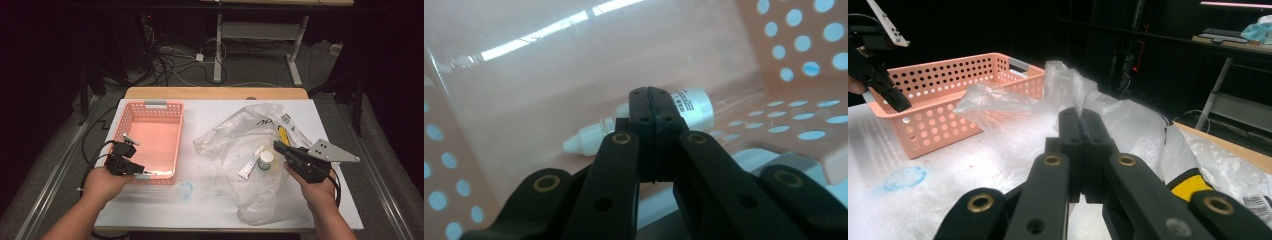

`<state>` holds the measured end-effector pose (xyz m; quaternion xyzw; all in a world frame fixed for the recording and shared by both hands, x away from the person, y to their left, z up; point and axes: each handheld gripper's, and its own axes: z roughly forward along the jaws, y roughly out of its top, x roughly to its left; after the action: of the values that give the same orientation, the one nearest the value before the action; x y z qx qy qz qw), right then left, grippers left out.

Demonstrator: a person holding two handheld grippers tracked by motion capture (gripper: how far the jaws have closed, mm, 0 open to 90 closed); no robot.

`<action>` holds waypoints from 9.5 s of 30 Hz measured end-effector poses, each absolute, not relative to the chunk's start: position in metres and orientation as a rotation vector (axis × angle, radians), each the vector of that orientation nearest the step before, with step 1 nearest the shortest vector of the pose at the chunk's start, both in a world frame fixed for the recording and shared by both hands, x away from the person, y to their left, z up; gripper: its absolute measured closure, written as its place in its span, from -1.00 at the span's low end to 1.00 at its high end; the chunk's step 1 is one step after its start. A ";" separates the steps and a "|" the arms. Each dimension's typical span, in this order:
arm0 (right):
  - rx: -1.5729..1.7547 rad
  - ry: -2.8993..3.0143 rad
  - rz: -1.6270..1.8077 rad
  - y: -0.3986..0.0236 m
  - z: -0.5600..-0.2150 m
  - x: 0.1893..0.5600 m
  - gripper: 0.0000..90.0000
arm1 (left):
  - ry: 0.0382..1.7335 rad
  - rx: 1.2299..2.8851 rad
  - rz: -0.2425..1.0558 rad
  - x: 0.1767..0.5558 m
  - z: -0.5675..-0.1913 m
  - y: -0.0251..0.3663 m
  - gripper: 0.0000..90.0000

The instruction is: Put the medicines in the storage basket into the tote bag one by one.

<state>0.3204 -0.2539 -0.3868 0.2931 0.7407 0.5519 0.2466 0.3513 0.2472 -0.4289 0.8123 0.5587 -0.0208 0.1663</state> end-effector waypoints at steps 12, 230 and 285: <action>0.799 2.026 1.502 -0.252 -0.387 0.320 1.00 | 1.639 2.298 -0.045 0.376 -0.432 0.248 0.95; 0.775 2.052 1.465 -0.246 -0.393 0.320 1.00 | 1.031 1.975 0.216 0.311 -0.406 0.156 0.29; 0.769 2.044 1.487 -0.247 -0.392 0.321 1.00 | 0.921 2.053 0.190 0.408 -0.466 -0.034 0.00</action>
<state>0.3210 -0.2473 -0.3915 0.2820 0.7497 0.5453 0.2472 0.4084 -0.0339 -0.4661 0.8219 0.3686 0.0759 0.4275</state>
